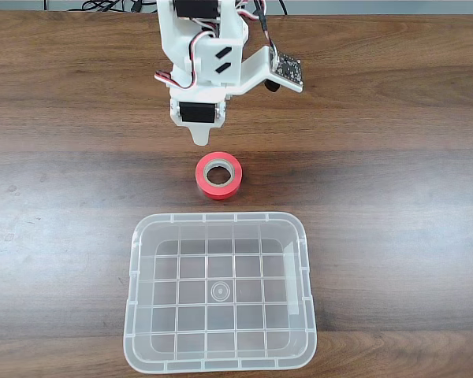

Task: Grab the tape and place it in the box.

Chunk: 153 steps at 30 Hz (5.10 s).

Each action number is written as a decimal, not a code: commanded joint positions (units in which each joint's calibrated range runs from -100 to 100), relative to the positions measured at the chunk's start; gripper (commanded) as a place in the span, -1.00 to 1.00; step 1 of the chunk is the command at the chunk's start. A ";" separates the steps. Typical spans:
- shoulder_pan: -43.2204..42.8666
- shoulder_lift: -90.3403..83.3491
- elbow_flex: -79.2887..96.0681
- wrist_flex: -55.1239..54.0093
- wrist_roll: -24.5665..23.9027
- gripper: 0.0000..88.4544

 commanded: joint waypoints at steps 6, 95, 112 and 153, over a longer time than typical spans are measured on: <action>-0.11 10.18 0.81 -11.09 3.97 -0.97; -0.99 -10.18 -8.91 5.61 5.34 -0.86; -1.21 8.65 -50.00 12.20 4.81 -0.86; -4.21 58.12 -91.87 12.20 4.07 -0.57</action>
